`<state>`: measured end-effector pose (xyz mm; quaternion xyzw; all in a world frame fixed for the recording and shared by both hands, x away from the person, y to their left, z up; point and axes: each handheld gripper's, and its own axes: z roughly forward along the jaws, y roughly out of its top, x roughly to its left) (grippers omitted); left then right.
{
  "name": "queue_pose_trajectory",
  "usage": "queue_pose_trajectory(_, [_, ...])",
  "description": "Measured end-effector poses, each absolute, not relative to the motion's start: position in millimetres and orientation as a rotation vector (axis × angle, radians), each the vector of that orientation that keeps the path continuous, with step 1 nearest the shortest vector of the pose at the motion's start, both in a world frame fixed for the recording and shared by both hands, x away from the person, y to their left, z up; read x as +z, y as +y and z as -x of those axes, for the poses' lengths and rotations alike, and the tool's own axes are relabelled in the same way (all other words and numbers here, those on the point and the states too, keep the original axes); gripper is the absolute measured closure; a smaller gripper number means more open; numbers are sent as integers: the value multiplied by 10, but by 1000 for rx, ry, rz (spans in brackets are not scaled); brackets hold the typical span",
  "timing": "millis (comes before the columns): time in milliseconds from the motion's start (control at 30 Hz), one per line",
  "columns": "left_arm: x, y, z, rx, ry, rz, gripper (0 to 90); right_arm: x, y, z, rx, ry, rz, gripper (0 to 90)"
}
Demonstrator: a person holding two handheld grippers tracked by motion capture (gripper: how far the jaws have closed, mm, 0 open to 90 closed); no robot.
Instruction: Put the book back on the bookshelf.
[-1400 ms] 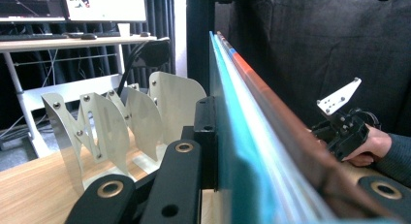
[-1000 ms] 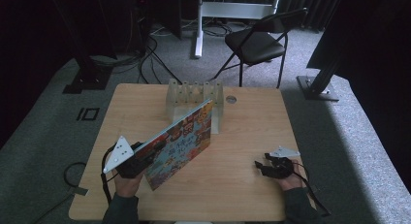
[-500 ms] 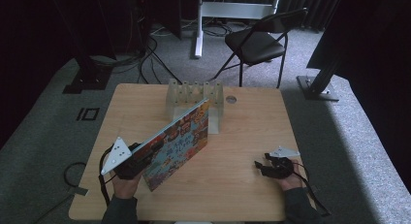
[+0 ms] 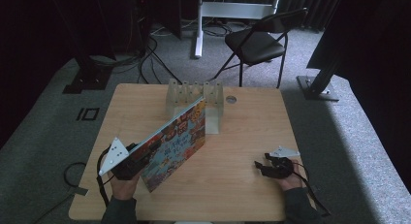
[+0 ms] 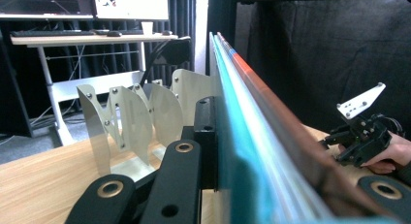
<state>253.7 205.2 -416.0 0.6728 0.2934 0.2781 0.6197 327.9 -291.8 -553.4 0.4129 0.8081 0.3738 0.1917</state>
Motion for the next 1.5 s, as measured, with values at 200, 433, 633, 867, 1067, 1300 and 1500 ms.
queue_pose_trajectory(200, [-4152, 2073, -2527, 648, 688, -1544, 804, -5534, -2918, -3279, 1050, 2269, -1160, 384])
queue_pose_trajectory(433, [-4141, 2089, -2510, 662, 701, -1544, 804, -5534, -2918, -3281, 1050, 2269, -1159, 384])
queue_pose_trajectory(633, [-4134, 2089, -2494, 674, 711, -1541, 804, -5534, -2918, -3280, 1050, 2269, -1159, 384])
queue_pose_trajectory(867, [-4131, 2102, -2475, 684, 722, -1538, 804, -5534, -2918, -3281, 1050, 2269, -1159, 384])
queue_pose_trajectory(1067, [-4126, 2122, -2466, 695, 736, -1534, 804, -5534, -2917, -3280, 1050, 2270, -1160, 383])
queue_pose_trajectory(1300, [-4115, 2125, -2450, 713, 741, -1539, 804, -5534, -2917, -3280, 1050, 2270, -1160, 384])
queue_pose_trajectory(1500, [-4111, 2117, -2438, 722, 745, -1537, 804, -5534, -2918, -3282, 1051, 2271, -1159, 384])
